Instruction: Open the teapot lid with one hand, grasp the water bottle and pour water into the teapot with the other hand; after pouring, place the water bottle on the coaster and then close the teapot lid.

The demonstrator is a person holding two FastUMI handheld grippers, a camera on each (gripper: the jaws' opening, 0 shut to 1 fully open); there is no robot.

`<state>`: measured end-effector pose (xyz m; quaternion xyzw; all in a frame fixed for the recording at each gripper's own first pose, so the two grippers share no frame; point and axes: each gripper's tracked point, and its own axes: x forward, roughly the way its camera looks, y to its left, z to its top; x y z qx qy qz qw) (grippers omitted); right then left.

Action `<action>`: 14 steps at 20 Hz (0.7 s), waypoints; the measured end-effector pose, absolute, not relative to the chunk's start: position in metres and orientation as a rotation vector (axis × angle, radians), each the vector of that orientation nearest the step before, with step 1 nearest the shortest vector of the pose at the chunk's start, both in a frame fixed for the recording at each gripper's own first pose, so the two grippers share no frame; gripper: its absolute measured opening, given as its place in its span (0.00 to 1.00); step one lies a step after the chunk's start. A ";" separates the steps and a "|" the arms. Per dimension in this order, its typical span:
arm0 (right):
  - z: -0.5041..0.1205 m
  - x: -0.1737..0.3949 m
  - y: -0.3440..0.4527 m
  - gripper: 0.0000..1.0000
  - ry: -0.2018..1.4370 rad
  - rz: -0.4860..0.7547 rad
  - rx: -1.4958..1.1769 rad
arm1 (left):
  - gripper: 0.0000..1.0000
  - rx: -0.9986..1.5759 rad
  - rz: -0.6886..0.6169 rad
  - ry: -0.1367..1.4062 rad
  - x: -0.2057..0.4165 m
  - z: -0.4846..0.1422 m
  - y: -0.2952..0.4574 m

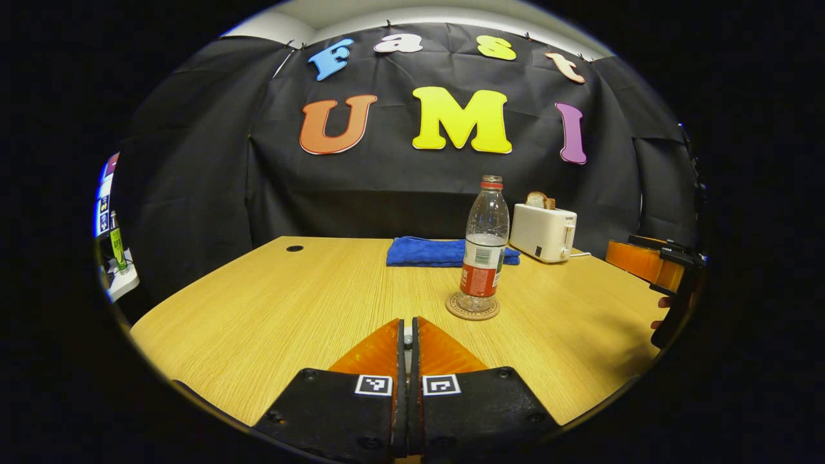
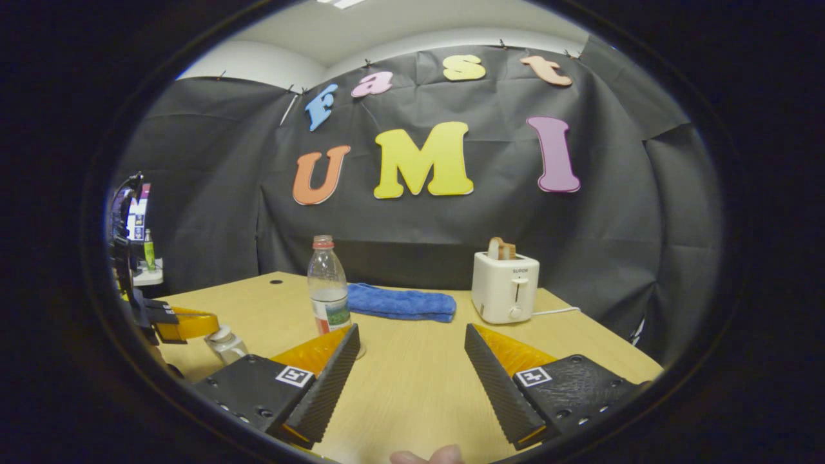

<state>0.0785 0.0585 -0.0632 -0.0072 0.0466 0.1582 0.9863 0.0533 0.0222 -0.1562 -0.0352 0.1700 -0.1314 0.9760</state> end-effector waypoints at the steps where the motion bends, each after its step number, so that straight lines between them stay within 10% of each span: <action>1: -0.063 0.078 0.058 0.98 0.093 0.317 -0.015 | 0.03 -0.072 -0.262 0.349 0.053 -0.157 0.022; 5: -0.059 0.073 0.053 0.98 0.076 0.306 -0.018 | 0.10 -0.082 -0.250 0.370 0.051 -0.159 0.020; 11: -0.043 0.066 0.048 0.98 0.039 0.292 0.011 | 0.99 -0.040 -0.081 0.246 0.054 -0.104 0.048; 14: -0.028 0.061 0.044 0.98 0.012 0.276 0.047 | 0.99 -0.072 -0.103 0.162 0.048 -0.057 0.037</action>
